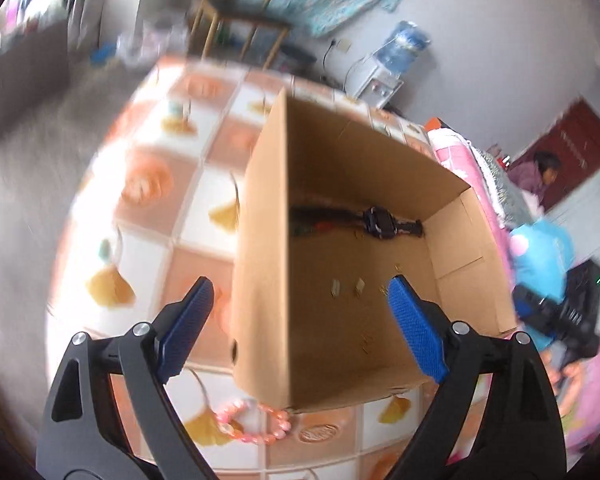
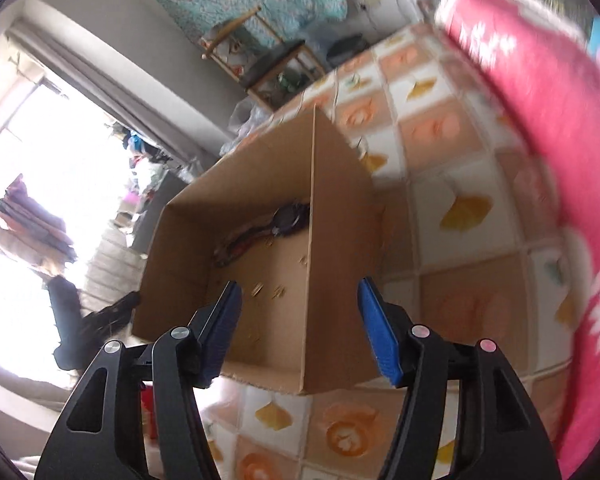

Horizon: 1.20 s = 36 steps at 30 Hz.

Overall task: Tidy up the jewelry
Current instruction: 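Withdraw both open tools from the box toward the pink beaded bracelet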

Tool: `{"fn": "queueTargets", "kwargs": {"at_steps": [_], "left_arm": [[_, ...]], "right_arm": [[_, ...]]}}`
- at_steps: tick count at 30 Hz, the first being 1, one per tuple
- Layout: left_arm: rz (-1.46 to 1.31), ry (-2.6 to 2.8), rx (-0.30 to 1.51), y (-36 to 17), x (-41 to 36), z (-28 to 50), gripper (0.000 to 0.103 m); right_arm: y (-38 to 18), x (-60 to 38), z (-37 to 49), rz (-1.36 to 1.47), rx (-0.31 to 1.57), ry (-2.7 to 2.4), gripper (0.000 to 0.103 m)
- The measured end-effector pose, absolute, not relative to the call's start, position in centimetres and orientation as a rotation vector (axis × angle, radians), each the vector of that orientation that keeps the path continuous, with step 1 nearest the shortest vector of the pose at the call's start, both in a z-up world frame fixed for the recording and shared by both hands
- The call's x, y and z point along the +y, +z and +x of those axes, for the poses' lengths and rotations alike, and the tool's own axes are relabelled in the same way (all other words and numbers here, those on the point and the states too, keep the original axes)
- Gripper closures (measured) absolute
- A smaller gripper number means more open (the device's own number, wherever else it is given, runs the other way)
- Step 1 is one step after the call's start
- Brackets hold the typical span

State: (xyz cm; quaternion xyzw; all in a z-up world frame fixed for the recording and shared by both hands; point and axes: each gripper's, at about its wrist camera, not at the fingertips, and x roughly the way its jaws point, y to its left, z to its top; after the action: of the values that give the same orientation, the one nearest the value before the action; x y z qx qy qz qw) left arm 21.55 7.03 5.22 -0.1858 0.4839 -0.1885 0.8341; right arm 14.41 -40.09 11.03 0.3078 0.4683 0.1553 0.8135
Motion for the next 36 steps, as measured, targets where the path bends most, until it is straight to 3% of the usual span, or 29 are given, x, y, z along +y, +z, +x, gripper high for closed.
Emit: {"fn": "queueTargets", "kwargs": {"at_steps": [23,32,36], "left_arm": [[-0.441,-0.587,1.050,3.8,4.2,15.1,0.019],[-0.377,-0.504,0.801,6.8,8.8,11.7,0.019],[-0.297,-0.377,0.757,5.8,11.9,10.0,0.019]], "right_arm": [[12.2,-40.9,6.8,0.603,0.976,0.169,0.044],[16.3,-41.1,1.9,0.492,0.787,0.024,0.044],[17.1,-38.1,-1.6,0.425,0.722,0.084,0.044]]}}
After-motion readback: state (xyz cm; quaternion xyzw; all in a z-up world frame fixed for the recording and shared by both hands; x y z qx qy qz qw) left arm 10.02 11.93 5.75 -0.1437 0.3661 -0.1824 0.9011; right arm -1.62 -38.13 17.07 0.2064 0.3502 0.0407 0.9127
